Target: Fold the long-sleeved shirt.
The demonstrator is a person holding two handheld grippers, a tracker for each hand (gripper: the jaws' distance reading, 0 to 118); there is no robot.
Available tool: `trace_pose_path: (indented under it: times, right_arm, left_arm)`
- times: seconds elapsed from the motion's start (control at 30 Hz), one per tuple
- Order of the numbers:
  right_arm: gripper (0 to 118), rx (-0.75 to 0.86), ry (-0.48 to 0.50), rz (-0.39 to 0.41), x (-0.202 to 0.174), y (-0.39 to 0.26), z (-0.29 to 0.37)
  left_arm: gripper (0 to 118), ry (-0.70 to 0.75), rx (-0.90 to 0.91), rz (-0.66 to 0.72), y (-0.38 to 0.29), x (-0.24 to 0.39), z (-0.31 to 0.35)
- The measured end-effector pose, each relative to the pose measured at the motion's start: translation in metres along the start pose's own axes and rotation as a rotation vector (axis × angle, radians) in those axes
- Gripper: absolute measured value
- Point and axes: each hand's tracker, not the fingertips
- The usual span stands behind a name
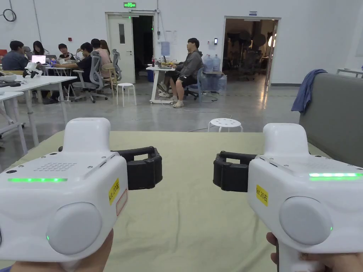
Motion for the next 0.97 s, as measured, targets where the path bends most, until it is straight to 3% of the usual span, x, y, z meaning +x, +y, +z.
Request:
trace_pose_path:
  times: [0.2, 0.97]
  right_arm:
    - [118, -0.005, 0.009, -0.037, 0.0029, 0.0005, 0.0014]
    - [118, -0.015, 0.021, -0.016, -0.0019, -0.0026, -0.0035]
  left_arm:
    - [118, -0.001, -0.009, -0.004, -0.0011, 0.0009, 0.0]
    - [118, 0.003, -0.026, -0.002, -0.0044, -0.0015, -0.004]
